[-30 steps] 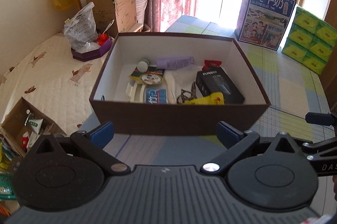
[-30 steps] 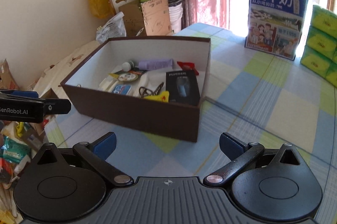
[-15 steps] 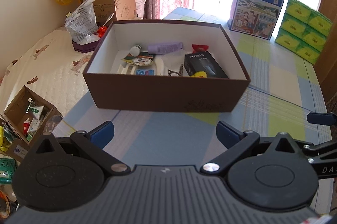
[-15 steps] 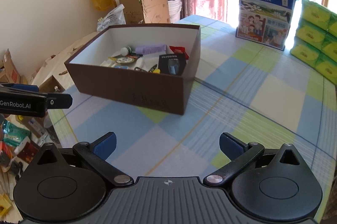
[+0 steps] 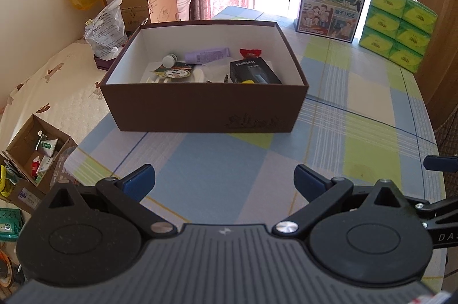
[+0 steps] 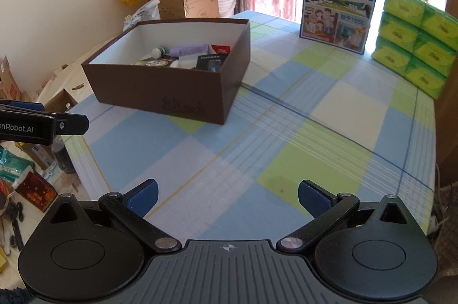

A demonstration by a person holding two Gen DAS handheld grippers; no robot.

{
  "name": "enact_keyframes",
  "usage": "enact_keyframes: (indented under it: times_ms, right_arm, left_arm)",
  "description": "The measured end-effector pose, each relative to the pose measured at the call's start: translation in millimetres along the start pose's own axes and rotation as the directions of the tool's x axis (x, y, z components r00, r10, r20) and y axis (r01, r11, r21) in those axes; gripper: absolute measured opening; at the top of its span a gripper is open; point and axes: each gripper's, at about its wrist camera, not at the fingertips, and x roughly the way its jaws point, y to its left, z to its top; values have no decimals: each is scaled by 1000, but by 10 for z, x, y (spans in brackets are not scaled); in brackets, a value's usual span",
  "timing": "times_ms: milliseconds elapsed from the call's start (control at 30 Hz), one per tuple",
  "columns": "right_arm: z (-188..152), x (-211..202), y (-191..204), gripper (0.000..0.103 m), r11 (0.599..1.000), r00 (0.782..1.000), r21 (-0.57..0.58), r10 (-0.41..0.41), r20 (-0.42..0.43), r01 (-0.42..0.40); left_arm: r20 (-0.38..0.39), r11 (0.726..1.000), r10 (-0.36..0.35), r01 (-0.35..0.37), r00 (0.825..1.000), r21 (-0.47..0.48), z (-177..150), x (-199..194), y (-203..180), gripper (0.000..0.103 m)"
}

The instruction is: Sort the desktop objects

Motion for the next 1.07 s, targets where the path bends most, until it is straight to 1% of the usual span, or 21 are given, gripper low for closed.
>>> enact_keyframes:
  times_ms: [433, 700, 1067]
  right_arm:
    - [-259, -133, -169, 101, 998, 998, 40, -44, -48, 46]
    - [-264, -148, -173, 101, 998, 997, 43, -48, -53, 50]
    - [-243, -66, -152, 101, 999, 997, 36, -29, -70, 32]
  left_arm:
    - [-22, 1000, -12, 13, 1000, 18, -165, -59, -161, 102]
    - [-35, 1000, -21, 22, 999, 23, -212, -45, -196, 102]
    - [-41, 999, -21, 22, 999, 26, -208, -17, -206, 102]
